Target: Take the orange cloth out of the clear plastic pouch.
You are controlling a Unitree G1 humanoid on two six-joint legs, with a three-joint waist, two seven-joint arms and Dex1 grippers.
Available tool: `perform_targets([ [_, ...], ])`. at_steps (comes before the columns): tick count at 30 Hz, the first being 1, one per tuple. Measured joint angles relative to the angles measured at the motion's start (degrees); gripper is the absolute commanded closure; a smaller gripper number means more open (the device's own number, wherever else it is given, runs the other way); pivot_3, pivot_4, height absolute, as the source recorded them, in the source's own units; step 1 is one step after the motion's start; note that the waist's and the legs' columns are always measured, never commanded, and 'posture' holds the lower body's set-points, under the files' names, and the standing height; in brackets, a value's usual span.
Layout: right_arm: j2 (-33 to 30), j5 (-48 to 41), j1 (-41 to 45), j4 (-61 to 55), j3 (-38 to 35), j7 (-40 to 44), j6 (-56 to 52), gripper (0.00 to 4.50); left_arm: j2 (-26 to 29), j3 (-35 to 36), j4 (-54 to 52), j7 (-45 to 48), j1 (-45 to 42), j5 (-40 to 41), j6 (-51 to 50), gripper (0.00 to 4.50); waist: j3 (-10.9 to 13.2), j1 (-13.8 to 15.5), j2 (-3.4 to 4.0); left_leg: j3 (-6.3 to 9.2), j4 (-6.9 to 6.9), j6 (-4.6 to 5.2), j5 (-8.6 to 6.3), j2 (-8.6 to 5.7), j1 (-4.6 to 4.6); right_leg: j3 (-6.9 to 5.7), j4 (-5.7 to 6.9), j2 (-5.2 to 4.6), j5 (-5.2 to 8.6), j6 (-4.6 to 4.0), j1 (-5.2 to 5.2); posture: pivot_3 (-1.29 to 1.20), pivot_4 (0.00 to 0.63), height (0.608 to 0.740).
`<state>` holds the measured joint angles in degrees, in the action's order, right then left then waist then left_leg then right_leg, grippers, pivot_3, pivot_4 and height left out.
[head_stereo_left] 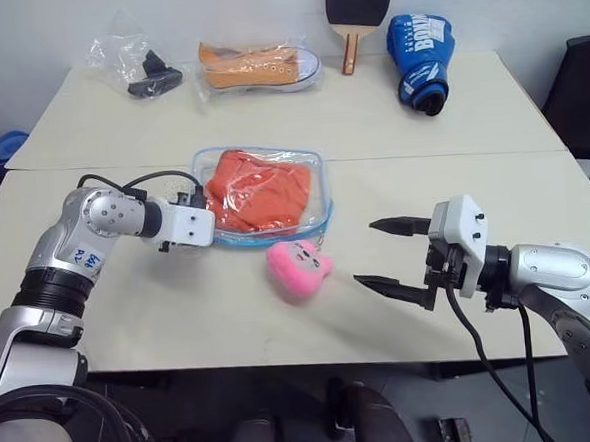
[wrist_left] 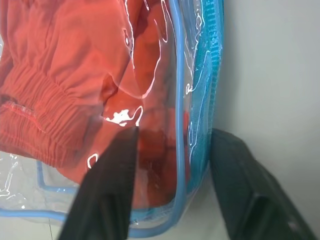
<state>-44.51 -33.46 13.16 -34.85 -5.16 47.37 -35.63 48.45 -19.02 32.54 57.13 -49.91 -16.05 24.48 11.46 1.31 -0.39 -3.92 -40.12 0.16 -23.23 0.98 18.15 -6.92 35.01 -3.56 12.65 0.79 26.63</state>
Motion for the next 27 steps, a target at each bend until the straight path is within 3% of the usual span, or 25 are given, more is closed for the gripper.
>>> perform_targets([
  [4, -0.11, -0.02, 0.01, -0.08, 0.12, 0.39, 0.0, 0.0, 0.63, 1.31, -1.33, 1.99, 2.02, 2.51, 3.03, 4.49, 0.0, -0.15, 0.0, -0.02, 0.0, 0.0, 0.0, 0.02, -0.02, 0.03, 0.0, 0.0, 0.0, 0.0, 0.0, 0.0, 0.15, 0.74],
  [12, -2.64, -1.4, -1.34, -0.43, 0.16, 4.13, -0.02, 0.0, 9.21, 6.01, -11.95, 6.93, 13.48, 8.01, 5.55, 4.49, 0.0, -0.23, 0.0, -0.01, -0.01, 0.03, -0.02, 0.05, -0.06, 0.04, 0.0, -0.01, 0.0, 0.0, -0.02, 0.0, 0.15, 0.74],
  [21, -2.65, -1.6, -0.61, -0.38, 0.27, 5.09, 0.06, 0.0, 9.51, 9.25, -17.66, 5.63, 18.67, 9.35, 1.38, 4.49, -0.01, 0.11, -0.01, -0.01, -0.02, 0.1, -0.06, 0.02, -0.02, 0.04, -0.04, -0.02, -0.01, 0.02, -0.03, 0.0, 0.15, 0.74],
  [22, -2.64, -1.6, -0.44, -0.3, 0.32, 5.21, 0.06, 0.0, 8.81, 9.32, -18.35, 5.38, 18.66, 9.43, 0.38, 4.01, -0.01, 0.16, -0.01, -0.01, -0.03, 0.11, -0.06, 0.01, -0.02, 0.04, -0.03, -0.02, -0.01, 0.02, -0.03, 0.0, 0.15, 0.74],
  [27, -2.65, -1.57, 0.16, -0.04, 0.52, 5.74, 0.1, 0.0, 6.71, 9.3, -18.63, 3.6, 18.31, 8.87, -1.14, 2.61, -0.02, 0.09, -0.03, -0.01, -0.03, 0.1, -0.06, 0.02, -0.02, 0.04, -0.03, 0.0, -0.02, 0.03, -0.03, 0.0, 0.15, 0.74],
])
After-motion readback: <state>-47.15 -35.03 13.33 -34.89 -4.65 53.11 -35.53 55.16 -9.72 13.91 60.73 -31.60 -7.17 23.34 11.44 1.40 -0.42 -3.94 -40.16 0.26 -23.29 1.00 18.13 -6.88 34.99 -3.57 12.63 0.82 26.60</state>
